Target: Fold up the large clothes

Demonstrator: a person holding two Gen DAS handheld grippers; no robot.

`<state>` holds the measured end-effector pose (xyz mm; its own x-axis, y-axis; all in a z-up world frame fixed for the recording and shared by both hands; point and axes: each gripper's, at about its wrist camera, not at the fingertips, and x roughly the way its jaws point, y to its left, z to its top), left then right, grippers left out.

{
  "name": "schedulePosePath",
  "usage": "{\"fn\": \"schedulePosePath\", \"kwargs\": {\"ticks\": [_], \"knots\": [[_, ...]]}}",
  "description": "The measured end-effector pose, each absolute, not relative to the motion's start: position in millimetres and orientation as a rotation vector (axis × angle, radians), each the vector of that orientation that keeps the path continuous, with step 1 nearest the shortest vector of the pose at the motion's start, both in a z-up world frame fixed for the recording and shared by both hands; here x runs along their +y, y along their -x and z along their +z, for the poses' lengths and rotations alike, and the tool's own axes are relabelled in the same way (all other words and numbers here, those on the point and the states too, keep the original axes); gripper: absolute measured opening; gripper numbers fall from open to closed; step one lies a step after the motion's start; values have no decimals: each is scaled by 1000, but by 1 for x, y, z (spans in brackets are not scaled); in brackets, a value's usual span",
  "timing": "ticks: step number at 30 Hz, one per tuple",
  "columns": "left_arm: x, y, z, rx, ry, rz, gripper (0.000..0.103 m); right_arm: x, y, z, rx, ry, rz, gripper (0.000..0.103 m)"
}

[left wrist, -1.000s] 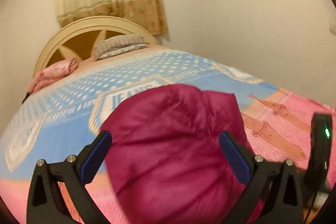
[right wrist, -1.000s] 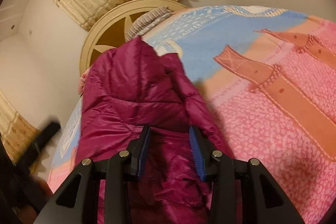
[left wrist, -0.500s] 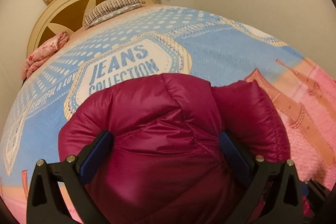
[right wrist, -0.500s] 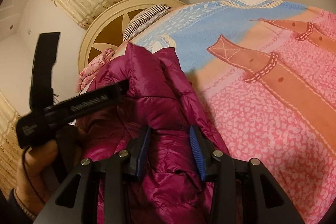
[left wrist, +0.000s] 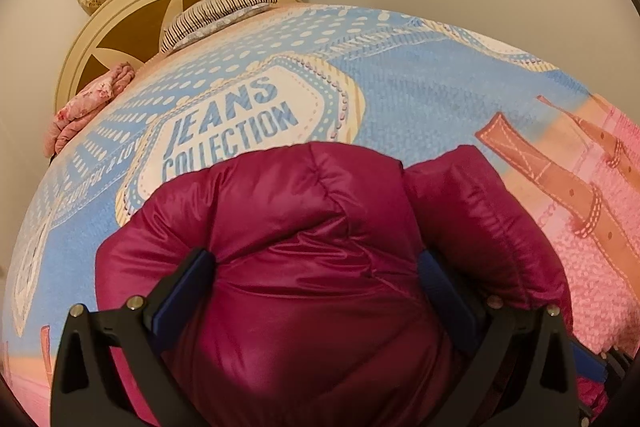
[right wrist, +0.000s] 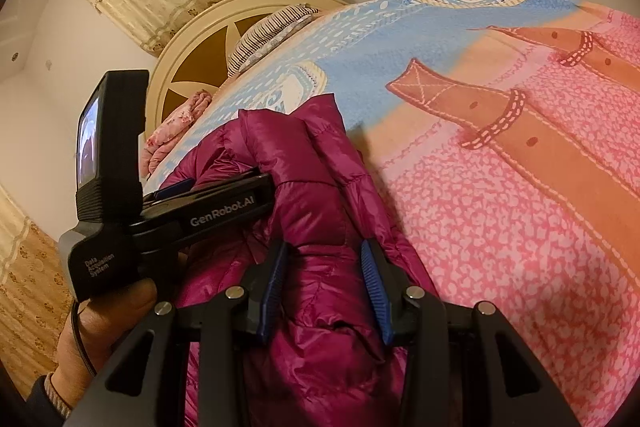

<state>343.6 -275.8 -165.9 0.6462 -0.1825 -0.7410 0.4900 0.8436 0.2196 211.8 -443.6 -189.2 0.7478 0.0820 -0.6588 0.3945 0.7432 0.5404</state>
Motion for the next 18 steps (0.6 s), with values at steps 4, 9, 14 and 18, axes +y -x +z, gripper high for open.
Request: {"fn": "schedulePosePath", "kwargs": {"ticks": [4, 9, 14, 18], "knots": [[-277, -345, -168, 783, -429, -393, 103, -444, -213, -191, 720, -727, -189, 40], [-278, -345, -169, 784, -429, -392, 103, -444, -213, -191, 721, -725, -193, 40], [-279, -347, -170, 793, -422, -395, 103, -444, -215, -192, 725, -725, -193, 40], [-280, -347, -171, 793, -420, -395, 103, -444, -216, -192, 729, -719, -197, 40]]}}
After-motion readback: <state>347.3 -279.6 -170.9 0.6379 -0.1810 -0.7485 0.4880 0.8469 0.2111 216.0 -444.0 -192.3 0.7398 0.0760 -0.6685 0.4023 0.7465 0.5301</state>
